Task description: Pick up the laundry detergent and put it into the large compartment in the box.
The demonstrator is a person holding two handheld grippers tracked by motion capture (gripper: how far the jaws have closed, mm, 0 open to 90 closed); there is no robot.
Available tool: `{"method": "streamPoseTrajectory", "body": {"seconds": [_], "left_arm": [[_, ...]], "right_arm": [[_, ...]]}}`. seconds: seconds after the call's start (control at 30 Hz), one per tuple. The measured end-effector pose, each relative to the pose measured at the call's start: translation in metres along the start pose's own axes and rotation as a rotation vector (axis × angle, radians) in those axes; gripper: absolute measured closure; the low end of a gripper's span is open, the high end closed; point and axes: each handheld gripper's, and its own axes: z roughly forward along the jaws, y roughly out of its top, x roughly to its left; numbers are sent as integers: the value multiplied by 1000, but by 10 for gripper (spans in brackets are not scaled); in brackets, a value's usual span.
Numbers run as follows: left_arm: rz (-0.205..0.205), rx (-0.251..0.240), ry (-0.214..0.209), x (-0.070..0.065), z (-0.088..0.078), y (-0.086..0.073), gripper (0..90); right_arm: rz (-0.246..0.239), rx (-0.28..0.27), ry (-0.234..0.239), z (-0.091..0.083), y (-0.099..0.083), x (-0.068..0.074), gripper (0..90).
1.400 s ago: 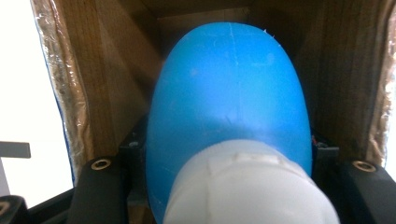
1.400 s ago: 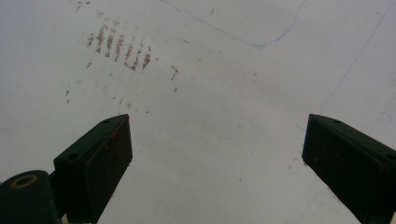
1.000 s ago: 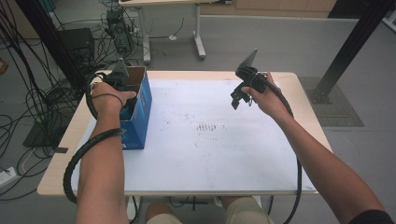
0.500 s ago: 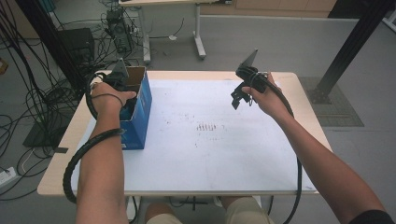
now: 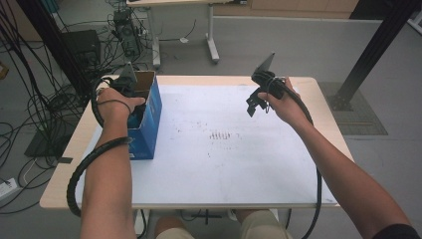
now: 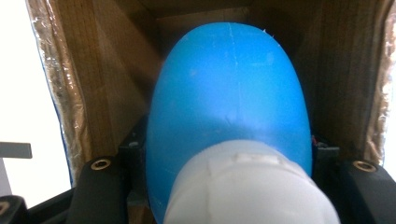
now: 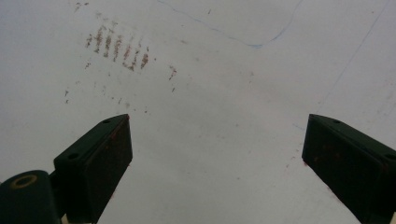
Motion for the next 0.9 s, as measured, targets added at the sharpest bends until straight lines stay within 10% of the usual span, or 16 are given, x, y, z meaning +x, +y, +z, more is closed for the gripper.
{"method": "streamPoseTrajectory", "body": {"seconds": [0.9], "left_arm": [[1, -1, 4, -2, 0, 0, 374]], "right_arm": [[-5, -3, 3, -2, -2, 0, 86]]}}
